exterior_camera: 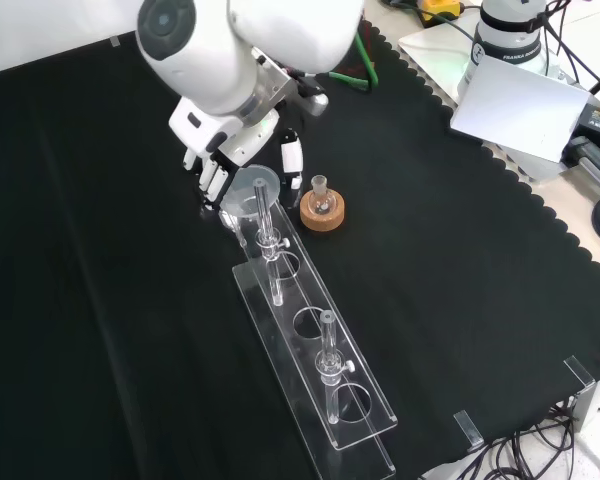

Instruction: Pick up the funnel from the transparent funnel stand.

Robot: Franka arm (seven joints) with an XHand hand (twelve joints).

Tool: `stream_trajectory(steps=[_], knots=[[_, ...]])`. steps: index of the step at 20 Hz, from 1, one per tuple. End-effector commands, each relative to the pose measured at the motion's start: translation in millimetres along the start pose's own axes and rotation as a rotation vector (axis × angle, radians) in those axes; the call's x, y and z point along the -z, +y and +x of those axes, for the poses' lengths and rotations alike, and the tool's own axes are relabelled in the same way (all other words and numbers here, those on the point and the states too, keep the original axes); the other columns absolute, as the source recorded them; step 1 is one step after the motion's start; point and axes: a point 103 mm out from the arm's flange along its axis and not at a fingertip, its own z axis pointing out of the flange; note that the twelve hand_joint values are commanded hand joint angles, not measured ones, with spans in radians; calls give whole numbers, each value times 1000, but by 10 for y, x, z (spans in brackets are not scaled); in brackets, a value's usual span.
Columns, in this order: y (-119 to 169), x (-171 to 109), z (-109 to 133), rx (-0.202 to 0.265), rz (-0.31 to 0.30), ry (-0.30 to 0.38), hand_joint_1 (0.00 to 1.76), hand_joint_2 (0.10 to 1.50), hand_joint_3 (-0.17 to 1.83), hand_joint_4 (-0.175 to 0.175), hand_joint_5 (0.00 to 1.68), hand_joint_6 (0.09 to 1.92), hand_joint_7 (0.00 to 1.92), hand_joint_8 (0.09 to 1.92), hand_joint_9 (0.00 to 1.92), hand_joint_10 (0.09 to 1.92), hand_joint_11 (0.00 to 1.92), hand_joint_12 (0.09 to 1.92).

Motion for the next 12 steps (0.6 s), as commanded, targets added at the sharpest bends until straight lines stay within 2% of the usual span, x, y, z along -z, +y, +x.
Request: stream_trajectory(steps=[1,5,12], knots=[[-109,207,-26,-59,-152,-87,712,729,438,-19,600,543,709,655,1107,398,573,1299],[-207,352,-77,-71,-162,-95,724,727,468,-20,584,644,723,665,1127,389,591,1286],[-499,563,-184,-107,-197,-90,724,724,482,-20,564,668,719,671,1128,389,593,1280]])
